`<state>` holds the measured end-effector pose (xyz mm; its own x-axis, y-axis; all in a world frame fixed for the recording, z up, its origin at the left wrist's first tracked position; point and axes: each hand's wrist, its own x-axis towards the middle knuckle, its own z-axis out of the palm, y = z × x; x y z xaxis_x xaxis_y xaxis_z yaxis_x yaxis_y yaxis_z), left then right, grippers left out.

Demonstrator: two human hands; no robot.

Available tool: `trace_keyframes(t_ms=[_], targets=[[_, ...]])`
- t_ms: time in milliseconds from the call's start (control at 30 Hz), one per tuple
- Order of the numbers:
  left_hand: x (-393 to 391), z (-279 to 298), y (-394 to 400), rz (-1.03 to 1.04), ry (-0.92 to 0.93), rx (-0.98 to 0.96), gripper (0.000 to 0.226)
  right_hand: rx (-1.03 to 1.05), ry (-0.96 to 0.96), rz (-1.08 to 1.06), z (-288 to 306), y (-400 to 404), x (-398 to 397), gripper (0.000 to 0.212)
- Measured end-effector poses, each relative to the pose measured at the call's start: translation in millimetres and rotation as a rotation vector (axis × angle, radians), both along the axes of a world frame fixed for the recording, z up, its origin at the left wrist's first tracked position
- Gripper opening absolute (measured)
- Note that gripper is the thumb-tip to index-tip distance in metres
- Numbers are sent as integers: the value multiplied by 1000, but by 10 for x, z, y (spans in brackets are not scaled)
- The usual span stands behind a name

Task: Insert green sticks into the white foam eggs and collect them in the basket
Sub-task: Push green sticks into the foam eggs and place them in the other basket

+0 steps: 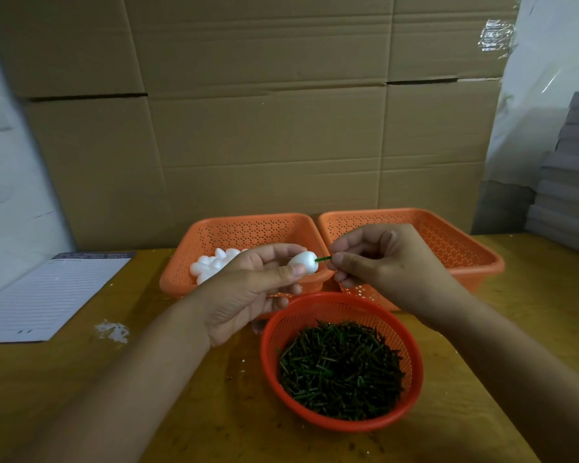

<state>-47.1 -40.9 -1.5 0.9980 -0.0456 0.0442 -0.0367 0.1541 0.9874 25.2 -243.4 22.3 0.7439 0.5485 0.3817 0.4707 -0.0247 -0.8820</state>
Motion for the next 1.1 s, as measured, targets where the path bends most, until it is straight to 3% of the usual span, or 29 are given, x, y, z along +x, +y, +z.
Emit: trace_keyframes(t_ms=[400, 767, 1100], targets=[[-7, 7, -24, 14, -13, 24, 26, -78, -197, -56, -11, -1, 9, 16], [-2, 7, -39, 31, -11, 29, 27, -97, -217, -69, -84, 45, 33, 18], [4, 8, -63, 74, -33, 44, 44, -91, -209, -73, -154, 87, 40, 22]])
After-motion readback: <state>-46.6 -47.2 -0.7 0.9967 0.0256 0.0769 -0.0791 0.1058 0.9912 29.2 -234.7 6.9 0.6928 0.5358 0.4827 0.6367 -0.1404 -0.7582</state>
